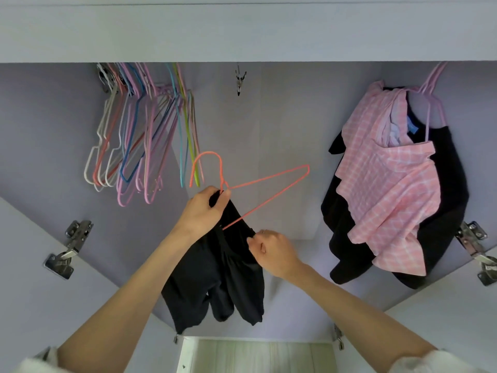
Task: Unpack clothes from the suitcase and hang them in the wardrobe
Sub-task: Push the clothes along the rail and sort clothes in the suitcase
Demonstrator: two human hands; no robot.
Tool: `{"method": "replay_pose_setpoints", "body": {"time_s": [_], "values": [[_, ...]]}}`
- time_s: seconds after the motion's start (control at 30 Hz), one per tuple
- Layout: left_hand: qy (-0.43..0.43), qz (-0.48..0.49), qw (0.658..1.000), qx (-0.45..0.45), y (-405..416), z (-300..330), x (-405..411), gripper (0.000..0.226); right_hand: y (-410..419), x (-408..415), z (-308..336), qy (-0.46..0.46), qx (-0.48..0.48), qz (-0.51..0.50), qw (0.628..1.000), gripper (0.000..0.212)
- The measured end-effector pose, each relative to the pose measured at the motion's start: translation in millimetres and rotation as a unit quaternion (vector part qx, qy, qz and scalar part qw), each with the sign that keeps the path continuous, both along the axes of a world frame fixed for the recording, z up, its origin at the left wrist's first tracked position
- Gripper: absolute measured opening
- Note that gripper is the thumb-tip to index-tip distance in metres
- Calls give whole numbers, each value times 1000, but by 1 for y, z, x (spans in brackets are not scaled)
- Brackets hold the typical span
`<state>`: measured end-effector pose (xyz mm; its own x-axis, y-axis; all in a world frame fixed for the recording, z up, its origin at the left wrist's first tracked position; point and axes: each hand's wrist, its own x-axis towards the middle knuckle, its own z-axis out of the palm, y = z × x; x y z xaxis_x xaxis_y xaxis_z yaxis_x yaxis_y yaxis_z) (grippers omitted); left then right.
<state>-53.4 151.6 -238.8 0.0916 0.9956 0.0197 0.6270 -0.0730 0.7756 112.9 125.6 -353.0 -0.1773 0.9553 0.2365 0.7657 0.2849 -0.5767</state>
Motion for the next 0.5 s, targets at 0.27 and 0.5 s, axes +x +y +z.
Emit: {"method": "replay_pose_setpoints", "body": {"time_s": [0.27, 0.5], "values": [[-51, 105, 993, 3, -14, 36, 0, 56, 32, -30, 14, -6, -147, 41, 988, 41], [-91, 160, 982, -29, -16, 39, -31, 32, 42, -10, 22, -41, -187, -71, 979, 26]]}}
